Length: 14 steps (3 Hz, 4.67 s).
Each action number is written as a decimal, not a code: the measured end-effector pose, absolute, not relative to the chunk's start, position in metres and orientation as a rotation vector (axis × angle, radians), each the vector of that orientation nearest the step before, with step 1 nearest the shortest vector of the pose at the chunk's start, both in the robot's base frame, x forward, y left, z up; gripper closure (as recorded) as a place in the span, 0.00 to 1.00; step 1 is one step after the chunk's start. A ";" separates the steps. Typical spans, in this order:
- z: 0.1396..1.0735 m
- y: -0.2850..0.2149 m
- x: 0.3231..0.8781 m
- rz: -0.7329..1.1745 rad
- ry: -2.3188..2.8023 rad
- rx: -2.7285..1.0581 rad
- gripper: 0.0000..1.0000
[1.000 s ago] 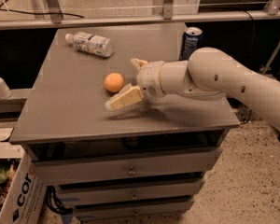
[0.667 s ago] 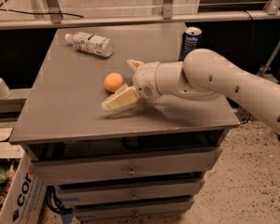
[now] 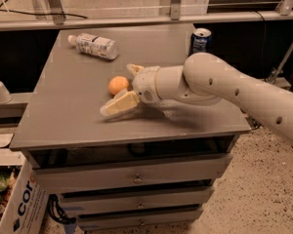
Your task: Move orange near pepsi can
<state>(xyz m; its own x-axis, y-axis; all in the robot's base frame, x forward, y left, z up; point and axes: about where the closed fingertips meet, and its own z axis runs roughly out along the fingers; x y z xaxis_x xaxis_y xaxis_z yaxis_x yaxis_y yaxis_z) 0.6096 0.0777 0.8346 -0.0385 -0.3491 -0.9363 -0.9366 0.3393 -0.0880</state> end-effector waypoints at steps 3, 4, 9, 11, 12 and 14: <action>0.834 0.074 0.606 0.732 1.577 -1.187 0.64; 0.842 0.062 0.597 0.724 1.575 -1.180 0.87; 0.856 -0.104 0.586 0.488 1.721 -0.932 1.00; 0.881 -0.128 0.644 0.353 1.668 -0.866 1.00; 0.881 -0.147 0.662 0.287 1.681 -0.834 1.00; 0.871 -0.184 0.673 0.180 1.725 -0.778 1.00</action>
Offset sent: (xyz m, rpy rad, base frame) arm -0.0017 -0.0056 -0.0023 0.0114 -0.0108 0.0016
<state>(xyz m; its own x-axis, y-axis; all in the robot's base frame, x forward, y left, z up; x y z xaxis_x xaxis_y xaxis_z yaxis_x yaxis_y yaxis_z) 0.6727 -0.1836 0.8712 -0.1023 -0.4020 -0.9099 -0.5811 0.7666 -0.2733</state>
